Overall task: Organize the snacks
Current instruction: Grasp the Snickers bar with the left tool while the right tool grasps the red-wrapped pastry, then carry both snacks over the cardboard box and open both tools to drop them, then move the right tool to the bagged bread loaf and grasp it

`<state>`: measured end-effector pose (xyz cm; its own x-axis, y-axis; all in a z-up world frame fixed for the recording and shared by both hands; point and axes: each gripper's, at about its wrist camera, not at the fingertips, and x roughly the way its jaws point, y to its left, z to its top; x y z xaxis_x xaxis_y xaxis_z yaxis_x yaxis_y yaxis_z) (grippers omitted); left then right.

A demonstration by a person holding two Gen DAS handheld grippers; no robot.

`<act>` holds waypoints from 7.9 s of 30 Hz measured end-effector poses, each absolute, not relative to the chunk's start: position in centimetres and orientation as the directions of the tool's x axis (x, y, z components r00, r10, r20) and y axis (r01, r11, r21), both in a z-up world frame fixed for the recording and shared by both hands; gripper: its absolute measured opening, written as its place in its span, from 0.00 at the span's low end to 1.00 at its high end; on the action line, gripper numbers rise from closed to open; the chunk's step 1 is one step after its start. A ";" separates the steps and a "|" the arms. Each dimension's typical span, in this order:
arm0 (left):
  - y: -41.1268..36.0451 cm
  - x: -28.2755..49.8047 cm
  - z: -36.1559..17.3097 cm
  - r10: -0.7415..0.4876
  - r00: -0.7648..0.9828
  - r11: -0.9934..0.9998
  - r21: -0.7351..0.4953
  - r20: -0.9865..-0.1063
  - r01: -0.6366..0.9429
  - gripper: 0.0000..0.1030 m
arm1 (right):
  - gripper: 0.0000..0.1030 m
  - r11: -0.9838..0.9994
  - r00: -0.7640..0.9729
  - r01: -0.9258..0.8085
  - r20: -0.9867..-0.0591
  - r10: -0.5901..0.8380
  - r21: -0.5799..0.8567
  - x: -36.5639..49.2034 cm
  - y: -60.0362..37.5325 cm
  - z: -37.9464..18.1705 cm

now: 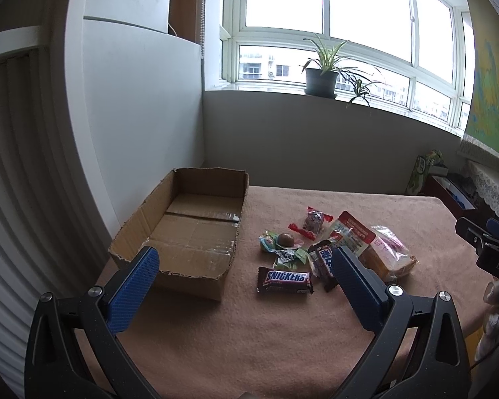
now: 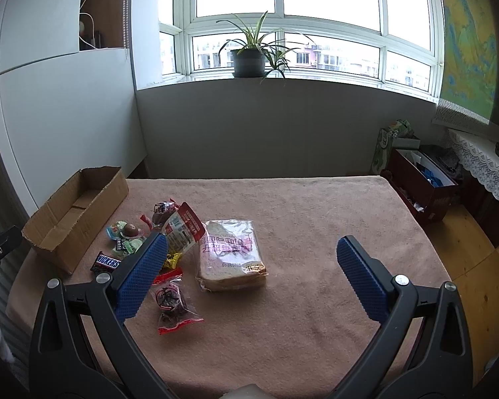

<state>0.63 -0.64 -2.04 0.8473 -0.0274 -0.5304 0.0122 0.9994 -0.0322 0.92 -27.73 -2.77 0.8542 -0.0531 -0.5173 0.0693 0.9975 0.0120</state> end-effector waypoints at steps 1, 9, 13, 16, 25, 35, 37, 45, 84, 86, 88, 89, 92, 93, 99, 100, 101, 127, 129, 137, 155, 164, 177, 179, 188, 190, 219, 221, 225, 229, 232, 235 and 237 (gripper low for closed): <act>-0.6 0.7 -2.2 -0.028 0.844 0.999 -0.034 -0.535 0.012 1.00 | 1.00 0.998 0.851 0.065 -0.523 -0.048 0.015 0.9 -27.9 -3.0; -0.2 1.2 -4.4 -0.050 0.805 0.998 -0.051 -0.591 0.025 1.00 | 1.00 1.000 0.823 0.000 -0.567 0.015 0.025 1.0 -27.8 -4.8; -0.5 1.5 -5.8 -0.083 0.775 0.996 -0.069 -0.626 0.051 0.97 | 1.00 0.996 0.788 -0.065 -0.609 0.093 0.068 1.4 -27.0 -6.4; -1.1 1.8 -6.9 -0.121 0.746 0.993 -0.089 -0.654 0.084 0.95 | 1.00 0.991 0.761 -0.105 -0.634 0.136 0.086 1.7 -26.1 -7.5; -3.0 4.5 -9.3 -0.213 0.677 0.977 -0.159 -0.704 0.143 0.95 | 1.00 0.982 0.706 -0.166 -0.684 0.185 0.095 2.8 -24.4 -10.0; -4.8 7.6 -11.5 -0.155 0.661 0.987 -0.083 -0.735 0.140 0.94 | 0.95 0.971 0.650 -0.203 -0.724 0.231 0.128 4.9 -23.9 -12.0; -5.0 8.0 -11.8 -0.137 0.661 0.989 -0.062 -0.737 0.136 0.94 | 0.95 0.969 0.643 -0.212 -0.728 0.238 0.129 5.3 -23.8 -12.2; -5.4 9.7 -13.2 -0.075 0.655 0.994 -0.001 -0.752 0.112 0.95 | 0.95 0.962 0.619 -0.239 -0.743 0.253 0.129 6.8 -23.1 -12.9; -4.4 10.2 -14.3 -0.156 0.611 0.987 -0.102 -0.776 0.123 0.54 | 0.36 0.958 0.568 -0.245 -0.779 0.264 0.146 7.2 -22.7 -14.4; -4.2 9.9 -14.2 -0.178 0.607 0.984 -0.130 -0.775 0.123 0.54 | 0.36 0.959 0.572 -0.246 -0.778 0.261 0.141 6.9 -22.7 -14.3; -4.1 9.5 -14.1 -0.186 0.606 0.983 -0.139 -0.774 0.123 0.54 | 0.36 0.959 0.578 -0.246 -0.773 0.262 0.141 6.6 -22.7 -14.0; -4.1 9.3 -14.0 -0.188 0.608 0.982 -0.143 -0.772 0.123 0.54 | 0.36 0.959 0.581 -0.246 -0.769 0.265 0.144 6.5 -22.7 -13.9; -3.9 8.6 -13.3 -0.203 0.614 0.979 -0.159 -0.763 0.126 0.54 | 0.36 0.957 0.592 -0.247 -0.758 0.275 0.154 6.2 -22.8 -13.2; -3.8 8.3 -12.9 -0.206 0.619 0.979 -0.160 -0.758 0.129 0.54 | 0.36 0.956 0.596 -0.249 -0.753 0.278 0.156 6.1 -22.8 -12.9; -3.4 7.0 -10.0 -0.218 0.669 0.976 -0.164 -0.710 0.145 0.54 | 0.36 0.950 0.626 -0.270 -0.721 0.297 0.157 5.9 -22.2 -10.7; -3.2 6.8 -9.5 -0.218 0.679 0.976 -0.163 -0.701 0.145 0.54 | 0.36 0.948 0.631 -0.276 -0.714 0.302 0.157 6.0 -22.0 -10.2; -3.0 6.7 -9.1 -0.217 0.688 0.976 -0.163 -0.693 0.144 0.54 | 0.36 0.945 0.633 -0.284 -0.710 0.310 0.159 6.2 -21.7 -9.8; 9.5 11.2 -7.9 -0.013 0.742 0.986 -0.130 -0.671 -0.101 0.54 | 0.36 0.824 0.552 -0.550 -0.681 0.481 0.135 18.4 -3.2 -3.7; 9.7 11.7 -8.3 -0.012 0.735 0.985 -0.133 -0.678 -0.106 0.54 | 0.36 0.823 0.530 -0.549 -0.701 0.477 0.145 19.5 -2.3 -4.5; 10.0 12.5 -8.8 0.004 0.725 0.986 -0.116 -0.689 -0.116 0.55 | 0.58 0.821 0.508 -0.554 -0.726 0.464 0.138 20.4 -1.6 -6.0; 9.1 10.9 -7.2 -0.010 0.749 0.986 -0.133 -0.663 -0.104 0.69 | 0.69 0.843 0.574 -0.516 -0.671 0.470 0.150 17.6 -6.7 -3.0; 5.1 8.7 -5.6 -0.103 0.765 0.984 -0.177 -0.635 -0.014 0.69 | 0.71 0.877 0.613 -0.451 -0.656 0.439 0.166 14.8 -14.2 -2.5; -3.5 7.1 -6.3 -0.297 0.695 0.952 -0.256 -0.655 0.166 0.69 | 0.71 0.944 0.634 -0.259 -0.701 0.326 0.205 11.8 -27.7 -4.2; -4.8 7.1 -6.6 -0.329 0.675 0.943 -0.269 -0.660 0.196 0.69 | 0.71 0.950 0.625 -0.228 -0.716 0.310 0.213 11.9 -29.5 -5.1; -11.0 8.3 -8.2 -0.455 0.570 0.890 -0.336 -0.684 0.308 0.69 | 0.71 0.921 0.517 -0.155 -0.765 0.385 0.358 13.8 -34.0 -9.7; -12.2 8.9 -8.6 -0.471 0.548 0.882 -0.348 -0.691 0.319 0.69 | 0.71 0.909 0.496 -0.153 -0.766 0.409 0.387 14.3 -34.1 -10.4; -19.4 15.5 -12.9 -0.605 0.328 0.791 -0.503 -0.725 0.349 0.60 | 0.61 0.832 0.367 -0.172 -0.749 0.551 0.527 15.0 -34.8 -13.2; -19.9 15.6 -12.8 -0.605 0.326 0.790 -0.499 -0.726 0.356 0.60 | 0.60 0.837 0.374 -0.170 -0.751 0.544 0.521 14.7 -34.8 -12.9; -20.5 15.2 -12.6 -0.607 0.332 0.788 -0.492 -0.722 0.369 0.60 | 0.59 0.845 0.397 -0.168 -0.750 0.530 0.508 13.7 -35.0 -12.0; -20.8 14.3 -11.8 -0.618 0.340 0.778 -0.488 -0.709 0.397 0.60 | 0.59 0.851 0.430 -0.171 -0.740 0.518 0.496 12.4 -35.0 -10.7; -21.0 13.7 -10.9 -0.626 0.351 0.770 -0.482 -0.696 0.418 0.60 | 0.59 0.851 0.449 -0.174 -0.729 0.516 0.495 11.6 -34.9 -9.6; -20.8 13.1 -9.9 -0.631 0.369 0.766 -0.474 -0.682 0.433 0.60 | 0.59 0.854 0.464 -0.193 -0.722 0.513 0.483 10.9 -34.4 -8.4; -20.3 12.7 -9.4 -0.633 0.382 0.765 -0.472 -0.673 0.438 0.60 | 0.59 0.853 0.472 -0.208 -0.715 0.516 0.478 10.5 -33.8 -7.6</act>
